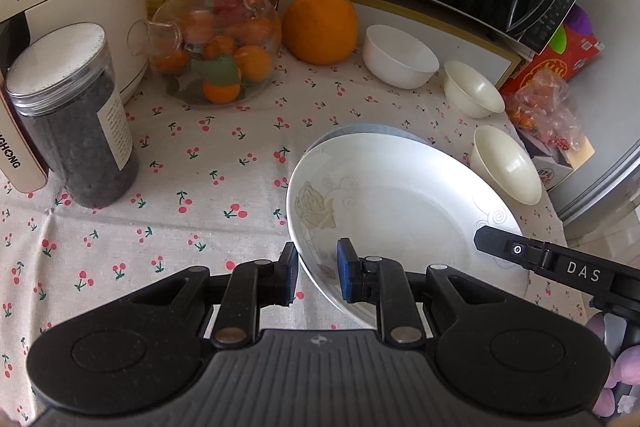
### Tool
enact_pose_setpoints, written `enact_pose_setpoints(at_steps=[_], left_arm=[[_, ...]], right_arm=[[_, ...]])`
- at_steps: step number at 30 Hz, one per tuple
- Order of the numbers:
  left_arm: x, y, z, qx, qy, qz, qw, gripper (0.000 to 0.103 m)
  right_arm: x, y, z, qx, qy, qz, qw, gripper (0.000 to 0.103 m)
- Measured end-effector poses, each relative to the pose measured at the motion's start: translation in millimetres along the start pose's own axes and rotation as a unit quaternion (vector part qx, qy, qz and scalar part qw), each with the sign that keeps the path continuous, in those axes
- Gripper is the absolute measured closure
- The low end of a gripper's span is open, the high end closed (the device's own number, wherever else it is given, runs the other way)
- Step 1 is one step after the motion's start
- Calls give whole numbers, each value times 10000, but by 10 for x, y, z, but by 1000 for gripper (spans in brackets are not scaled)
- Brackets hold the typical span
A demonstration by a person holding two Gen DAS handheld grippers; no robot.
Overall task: Organize plates and bowls
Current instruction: 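Lift the white flower-print plate with both tools and carry it over the blue plates, then lower the white plate onto the blue plates and open both tools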
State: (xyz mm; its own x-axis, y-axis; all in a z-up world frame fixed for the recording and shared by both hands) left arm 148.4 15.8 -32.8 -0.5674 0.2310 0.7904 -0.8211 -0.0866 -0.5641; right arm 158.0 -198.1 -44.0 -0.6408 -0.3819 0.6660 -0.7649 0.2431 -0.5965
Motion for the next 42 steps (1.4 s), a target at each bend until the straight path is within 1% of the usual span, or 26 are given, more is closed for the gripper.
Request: enact_pose_setpoints(at_steps=[10,19,25,32,37,42], left_arm=[[-56,7,58,-89,-131,19,9999,85],[-101,23,63,-94,-206,-14,9997,84],[-97,41,106,-235,-300,29,9993,84],[-112,85,209,-612,-527,81,9967,84],[-115,90,213,-684,-562,101,9960,84],[-111,92,218,-698,-574,108,9959,84]], right_arm=[[-34,5,19,112,156,3,9998,83],[-36,34,-113,614,440,48,9971,83],[-32,36,-135,708,551,29,9960,83],[-12,53,-199,957,823,26,9920,82],[-17,57,-199,988,883,-18,9912,82],[-12,73,-255,1132,1030,-31,9882,82]])
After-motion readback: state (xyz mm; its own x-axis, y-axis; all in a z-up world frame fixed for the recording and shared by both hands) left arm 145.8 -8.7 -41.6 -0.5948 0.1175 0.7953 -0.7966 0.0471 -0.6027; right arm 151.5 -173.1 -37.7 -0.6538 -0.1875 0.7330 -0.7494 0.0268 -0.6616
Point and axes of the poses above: each gripper's, at about its wrist camera, not at the fingertips, and x roughly against the way its jaws point, z to its right, y to its underside, the point moved 1 cm from there along -x, roughly the way its jaws point, and after that the axes turned 1 degree about -y, right-handed, at the moved point
